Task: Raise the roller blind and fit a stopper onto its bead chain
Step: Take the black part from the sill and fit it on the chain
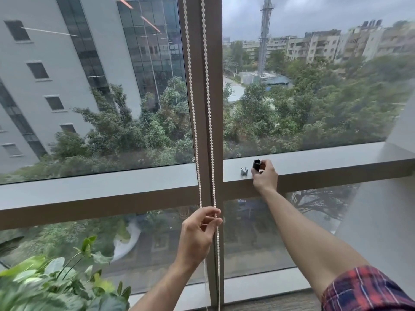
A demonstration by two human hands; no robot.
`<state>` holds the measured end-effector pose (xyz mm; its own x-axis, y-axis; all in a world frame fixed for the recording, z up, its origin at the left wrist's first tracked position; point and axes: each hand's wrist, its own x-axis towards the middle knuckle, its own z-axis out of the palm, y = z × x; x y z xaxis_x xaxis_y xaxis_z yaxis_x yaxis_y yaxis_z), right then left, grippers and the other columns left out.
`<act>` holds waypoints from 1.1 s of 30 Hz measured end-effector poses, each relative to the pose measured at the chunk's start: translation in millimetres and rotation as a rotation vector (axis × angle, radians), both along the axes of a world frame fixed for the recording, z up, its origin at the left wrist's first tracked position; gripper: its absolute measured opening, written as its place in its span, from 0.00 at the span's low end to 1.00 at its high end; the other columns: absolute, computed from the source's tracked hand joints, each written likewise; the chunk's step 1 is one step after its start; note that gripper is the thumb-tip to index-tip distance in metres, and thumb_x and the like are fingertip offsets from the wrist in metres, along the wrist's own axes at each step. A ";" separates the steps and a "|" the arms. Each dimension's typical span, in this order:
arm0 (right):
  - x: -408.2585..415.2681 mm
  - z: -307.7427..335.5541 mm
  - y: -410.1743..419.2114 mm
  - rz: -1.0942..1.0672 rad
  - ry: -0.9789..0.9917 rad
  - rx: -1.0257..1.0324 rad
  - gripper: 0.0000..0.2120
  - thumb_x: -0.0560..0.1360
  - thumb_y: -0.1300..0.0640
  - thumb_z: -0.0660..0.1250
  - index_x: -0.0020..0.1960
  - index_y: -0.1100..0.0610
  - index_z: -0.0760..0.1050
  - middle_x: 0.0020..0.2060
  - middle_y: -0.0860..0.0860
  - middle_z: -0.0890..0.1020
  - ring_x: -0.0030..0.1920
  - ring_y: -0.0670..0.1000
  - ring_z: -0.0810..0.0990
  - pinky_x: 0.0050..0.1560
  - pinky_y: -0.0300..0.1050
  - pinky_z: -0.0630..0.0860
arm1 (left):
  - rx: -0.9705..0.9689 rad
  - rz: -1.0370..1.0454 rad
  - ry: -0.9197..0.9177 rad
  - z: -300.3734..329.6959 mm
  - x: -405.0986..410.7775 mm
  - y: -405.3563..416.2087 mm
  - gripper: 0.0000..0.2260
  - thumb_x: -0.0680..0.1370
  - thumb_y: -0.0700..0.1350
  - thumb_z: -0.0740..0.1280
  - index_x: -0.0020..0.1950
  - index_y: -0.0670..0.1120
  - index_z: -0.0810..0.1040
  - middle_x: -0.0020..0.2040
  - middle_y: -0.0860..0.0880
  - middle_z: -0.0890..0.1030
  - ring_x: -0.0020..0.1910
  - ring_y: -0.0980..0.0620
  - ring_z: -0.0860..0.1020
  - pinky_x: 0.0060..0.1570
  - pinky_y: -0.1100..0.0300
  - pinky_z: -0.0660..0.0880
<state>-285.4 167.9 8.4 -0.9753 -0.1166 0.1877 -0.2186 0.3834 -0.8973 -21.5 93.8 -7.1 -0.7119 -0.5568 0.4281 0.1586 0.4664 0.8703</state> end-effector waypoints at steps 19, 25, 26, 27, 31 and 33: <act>147.9 -20.1 10.2 0.418 0.242 -0.179 0.14 0.74 0.68 0.67 0.56 0.55 0.76 0.46 0.48 0.85 0.46 0.42 0.85 0.44 0.39 0.81 | -0.196 -0.107 0.106 29.6 -23.8 -10.8 0.24 0.72 0.33 0.74 0.63 0.53 0.80 0.53 0.58 0.83 0.48 0.59 0.83 0.49 0.69 0.76; 161.4 -18.1 9.6 0.429 0.255 -0.275 0.10 0.75 0.66 0.67 0.54 0.56 0.77 0.44 0.45 0.84 0.43 0.42 0.84 0.44 0.35 0.78 | -0.239 -0.059 0.085 35.8 -23.0 -21.2 0.23 0.71 0.41 0.77 0.64 0.53 0.79 0.53 0.61 0.81 0.50 0.62 0.74 0.51 0.68 0.71; 163.3 -18.0 9.5 0.425 0.262 -0.280 0.11 0.75 0.67 0.67 0.54 0.56 0.77 0.44 0.46 0.84 0.43 0.42 0.84 0.44 0.35 0.78 | -0.193 -0.086 0.075 37.6 -23.2 -22.4 0.23 0.71 0.41 0.77 0.64 0.54 0.79 0.54 0.59 0.82 0.50 0.62 0.75 0.48 0.66 0.73; 165.0 -17.4 9.3 0.421 0.271 -0.283 0.11 0.74 0.67 0.67 0.54 0.56 0.77 0.44 0.48 0.84 0.43 0.44 0.84 0.44 0.35 0.78 | -0.140 -0.119 0.066 39.2 -23.6 -23.5 0.22 0.72 0.42 0.77 0.64 0.55 0.79 0.55 0.58 0.83 0.50 0.61 0.77 0.47 0.62 0.75; 169.5 -14.3 8.4 0.393 0.313 -0.295 0.10 0.75 0.66 0.68 0.53 0.56 0.77 0.44 0.50 0.84 0.43 0.48 0.84 0.43 0.39 0.78 | 0.018 -0.214 0.063 42.8 -22.4 -25.4 0.22 0.71 0.42 0.77 0.62 0.55 0.79 0.56 0.53 0.84 0.54 0.59 0.80 0.48 0.53 0.80; 171.4 -12.8 8.3 0.390 0.333 -0.295 0.10 0.76 0.67 0.68 0.55 0.58 0.77 0.46 0.51 0.85 0.45 0.50 0.84 0.45 0.41 0.79 | 0.058 -0.247 0.079 43.5 -20.5 -25.8 0.22 0.70 0.41 0.78 0.61 0.57 0.79 0.56 0.53 0.84 0.54 0.60 0.81 0.47 0.59 0.80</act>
